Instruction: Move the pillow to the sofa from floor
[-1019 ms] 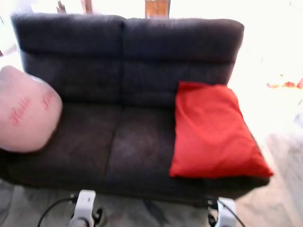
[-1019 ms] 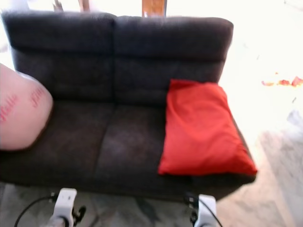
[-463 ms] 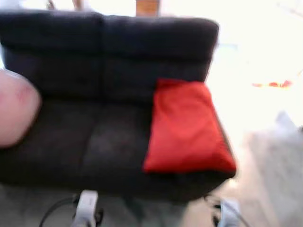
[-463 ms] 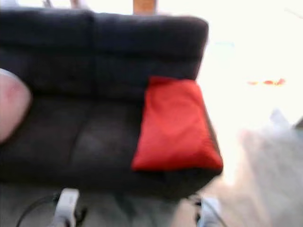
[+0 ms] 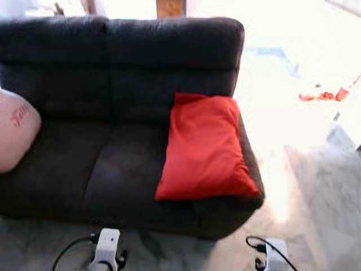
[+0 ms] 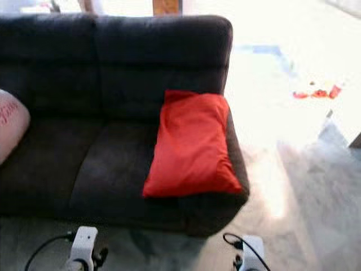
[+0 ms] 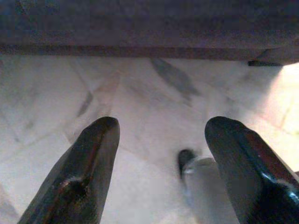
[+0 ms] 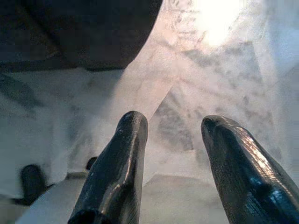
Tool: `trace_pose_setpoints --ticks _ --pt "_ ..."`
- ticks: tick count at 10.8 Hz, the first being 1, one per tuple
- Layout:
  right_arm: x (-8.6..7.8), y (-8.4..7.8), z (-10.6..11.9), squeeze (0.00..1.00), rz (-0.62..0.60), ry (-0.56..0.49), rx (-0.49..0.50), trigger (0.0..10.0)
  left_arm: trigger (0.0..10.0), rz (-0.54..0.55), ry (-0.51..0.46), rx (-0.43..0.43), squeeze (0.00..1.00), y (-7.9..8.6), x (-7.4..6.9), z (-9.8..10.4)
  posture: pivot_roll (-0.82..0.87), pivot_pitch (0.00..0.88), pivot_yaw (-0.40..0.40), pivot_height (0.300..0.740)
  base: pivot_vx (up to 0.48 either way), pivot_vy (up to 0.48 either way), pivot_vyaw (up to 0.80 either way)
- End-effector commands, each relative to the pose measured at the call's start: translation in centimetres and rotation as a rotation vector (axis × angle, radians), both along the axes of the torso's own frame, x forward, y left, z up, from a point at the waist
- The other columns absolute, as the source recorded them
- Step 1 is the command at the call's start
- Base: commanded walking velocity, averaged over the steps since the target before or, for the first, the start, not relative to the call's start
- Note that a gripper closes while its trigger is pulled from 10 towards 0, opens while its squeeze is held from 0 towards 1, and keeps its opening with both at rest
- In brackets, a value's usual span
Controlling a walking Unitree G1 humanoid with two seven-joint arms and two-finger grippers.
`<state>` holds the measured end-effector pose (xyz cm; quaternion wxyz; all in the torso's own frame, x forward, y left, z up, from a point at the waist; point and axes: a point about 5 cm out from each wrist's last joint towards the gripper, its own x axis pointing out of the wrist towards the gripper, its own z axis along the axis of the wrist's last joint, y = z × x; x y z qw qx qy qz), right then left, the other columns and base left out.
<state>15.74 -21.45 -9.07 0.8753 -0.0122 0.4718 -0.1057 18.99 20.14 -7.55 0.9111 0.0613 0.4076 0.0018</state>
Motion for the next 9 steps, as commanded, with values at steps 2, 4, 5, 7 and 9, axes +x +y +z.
trace_pose_setpoints --ticks 2,4,5,7,9 --pt "0.34 0.39 0.07 0.0 0.009 -0.007 0.003 10.0 10.0 0.006 0.015 0.008 0.0 0.41 -0.35 -0.13 -0.01 0.052 -0.039 0.74 0.0 -0.328 0.0" --pt "0.27 0.36 0.05 0.0 0.015 -0.004 -0.003 10.0 10.0 0.008 0.015 0.006 0.0 0.36 -0.4 -0.16 -0.01 0.05 -0.043 0.74 0.0 -0.328 0.0" --pt "0.23 0.32 0.04 0.0 0.017 -0.002 -0.005 10.0 10.0 0.009 0.015 0.005 0.0 0.34 -0.42 -0.17 -0.01 0.046 -0.043 0.74 0.0 -0.33 0.0" --pt "0.12 0.19 0.02 0.0 0.022 0.001 -0.009 10.0 10.0 0.011 0.015 0.005 0.0 0.38 -0.49 -0.19 0.0 0.043 -0.043 0.74 0.0 -0.33 0.0" --pt "0.03 -0.12 0.04 0.0 0.025 0.003 -0.012 10.0 10.0 0.014 0.016 0.009 0.0 0.59 -0.55 -0.18 0.0 0.04 -0.042 0.74 0.0 -0.328 0.0"
